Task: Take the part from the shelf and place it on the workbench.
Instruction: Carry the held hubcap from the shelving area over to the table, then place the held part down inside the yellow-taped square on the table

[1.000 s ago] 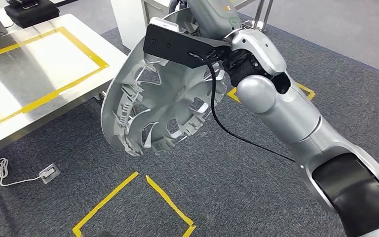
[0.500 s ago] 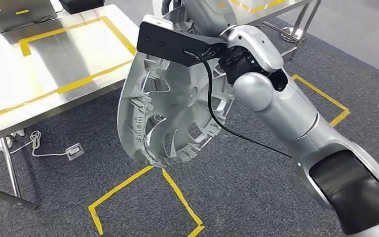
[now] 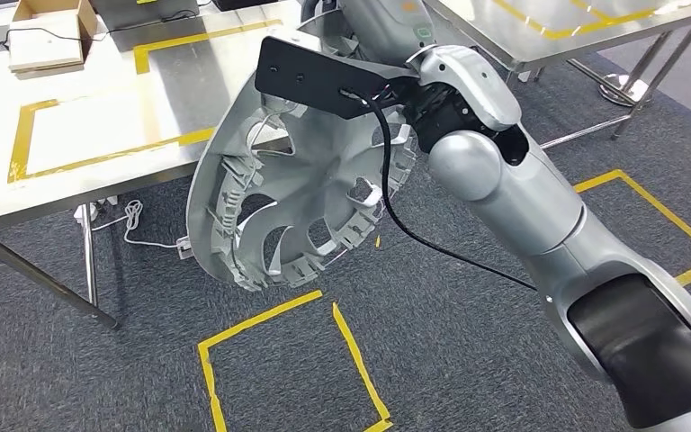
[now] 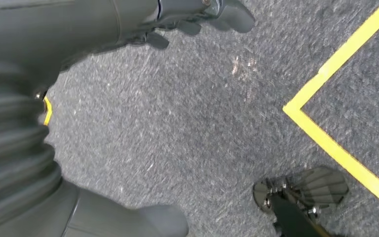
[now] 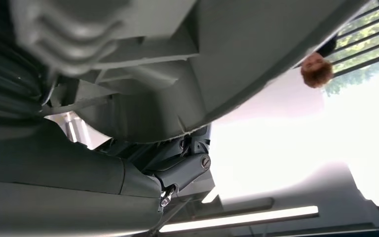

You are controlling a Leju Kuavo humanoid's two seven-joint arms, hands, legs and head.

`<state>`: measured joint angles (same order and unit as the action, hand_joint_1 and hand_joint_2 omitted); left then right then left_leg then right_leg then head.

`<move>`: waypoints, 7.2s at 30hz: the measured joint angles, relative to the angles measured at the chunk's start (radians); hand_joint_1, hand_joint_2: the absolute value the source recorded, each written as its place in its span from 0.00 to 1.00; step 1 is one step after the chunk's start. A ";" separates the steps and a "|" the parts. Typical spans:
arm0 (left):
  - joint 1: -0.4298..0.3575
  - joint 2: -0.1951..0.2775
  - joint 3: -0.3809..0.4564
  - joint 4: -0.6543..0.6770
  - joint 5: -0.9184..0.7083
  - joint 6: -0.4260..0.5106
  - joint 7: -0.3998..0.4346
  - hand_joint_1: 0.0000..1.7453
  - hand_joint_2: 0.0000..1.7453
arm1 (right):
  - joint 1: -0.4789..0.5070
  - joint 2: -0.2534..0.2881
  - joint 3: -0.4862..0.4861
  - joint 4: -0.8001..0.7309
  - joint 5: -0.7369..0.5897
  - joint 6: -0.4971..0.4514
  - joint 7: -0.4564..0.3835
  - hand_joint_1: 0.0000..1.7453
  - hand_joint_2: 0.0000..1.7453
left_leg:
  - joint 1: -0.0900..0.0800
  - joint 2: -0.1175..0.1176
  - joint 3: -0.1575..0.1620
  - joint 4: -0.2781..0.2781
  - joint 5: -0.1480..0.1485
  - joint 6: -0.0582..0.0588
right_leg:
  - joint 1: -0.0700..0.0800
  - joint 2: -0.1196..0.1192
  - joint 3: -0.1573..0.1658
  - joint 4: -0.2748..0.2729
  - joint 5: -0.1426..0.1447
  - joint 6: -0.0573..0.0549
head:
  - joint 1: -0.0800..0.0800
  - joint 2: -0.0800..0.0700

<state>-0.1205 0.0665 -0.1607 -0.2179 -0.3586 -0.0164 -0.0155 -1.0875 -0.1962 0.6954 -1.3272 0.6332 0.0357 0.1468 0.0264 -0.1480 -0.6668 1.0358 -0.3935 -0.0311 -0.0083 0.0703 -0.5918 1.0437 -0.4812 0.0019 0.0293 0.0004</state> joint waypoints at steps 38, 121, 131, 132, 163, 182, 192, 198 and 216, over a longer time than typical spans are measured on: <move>-0.006 -0.002 0.000 -0.001 -0.020 -0.005 0.033 0.00 1.00 | 0.018 -0.014 -0.015 0.000 -0.020 -0.018 -0.007 1.00 1.00 | -0.016 0.108 0.012 -0.015 0.003 0.015 | 0.004 -0.061 -0.008 -0.007 0.013 -0.006 | -0.006 0.000; 0.016 -0.009 0.000 0.009 -0.033 -0.012 0.034 0.00 1.00 | 0.041 -0.041 -0.014 0.028 -0.035 -0.025 -0.020 1.00 1.00 | -0.021 0.144 -0.057 -0.019 0.076 0.025 | -0.001 -0.056 0.126 -0.037 -0.084 0.004 | -0.025 0.000; -0.003 -0.009 0.000 0.003 -0.033 -0.012 0.025 0.00 1.00 | 0.030 -0.043 -0.020 0.028 -0.035 -0.025 -0.019 1.00 1.00 | -0.024 0.135 -0.009 -0.006 0.004 0.059 | -0.001 -0.064 -0.088 0.196 -0.088 0.023 | -0.017 0.000; -0.003 -0.010 0.000 0.003 -0.033 -0.012 0.024 0.00 1.00 | 0.028 -0.043 -0.020 0.029 -0.035 -0.022 -0.017 1.00 1.00 | -0.025 0.133 -0.003 -0.005 -0.001 0.057 | 0.003 -0.064 -0.073 0.125 -0.035 0.014 | -0.016 0.000; -0.041 -0.022 0.000 0.004 -0.055 -0.035 0.048 0.00 1.00 | -0.086 0.047 -0.010 0.535 0.046 0.029 0.018 1.00 1.00 | -0.031 0.127 0.011 -0.012 -0.009 0.035 | 0.010 -0.061 -0.022 -0.020 0.027 -0.006 | -0.018 0.000; -0.038 -0.037 -0.001 0.007 -0.059 -0.024 0.068 0.00 1.00 | -0.116 0.122 -0.002 0.905 0.082 0.000 0.065 1.00 1.00 | -0.030 0.127 0.014 -0.011 -0.010 0.036 | 0.009 -0.061 -0.019 -0.021 0.027 -0.005 | -0.018 0.000; -0.037 -0.037 -0.001 0.007 -0.066 -0.028 0.057 0.00 1.00 | -0.103 0.123 -0.014 0.921 0.104 -0.008 0.064 1.00 1.00 | -0.030 0.127 0.014 -0.011 -0.010 0.036 | 0.009 -0.061 -0.019 -0.021 0.027 -0.005 | -0.018 0.000; -0.037 -0.037 -0.001 0.007 -0.063 -0.030 0.053 0.00 1.00 | -0.103 0.123 -0.023 0.921 0.111 -0.017 0.054 1.00 1.00 | -0.030 0.127 0.013 -0.011 -0.010 0.036 | 0.009 -0.061 -0.019 -0.021 0.027 -0.005 | -0.018 0.000; -0.022 -0.037 -0.001 0.007 -0.036 -0.023 0.054 0.00 1.00 | -0.128 0.114 -0.139 0.609 0.070 -0.096 -0.041 1.00 1.00 | -0.030 0.127 0.014 -0.011 -0.010 0.036 | 0.008 -0.061 -0.019 -0.021 0.026 -0.006 | -0.018 0.000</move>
<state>-0.1425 0.0290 -0.1621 -0.2108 -0.3947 -0.0393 0.0385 -1.2153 -0.0826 0.5568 -0.7179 0.7034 -0.0600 0.1059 -0.0038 -0.0205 -0.6532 1.0250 -0.4038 0.0048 0.0001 0.0096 -0.6109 1.0229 -0.4552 -0.0040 0.0114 0.0004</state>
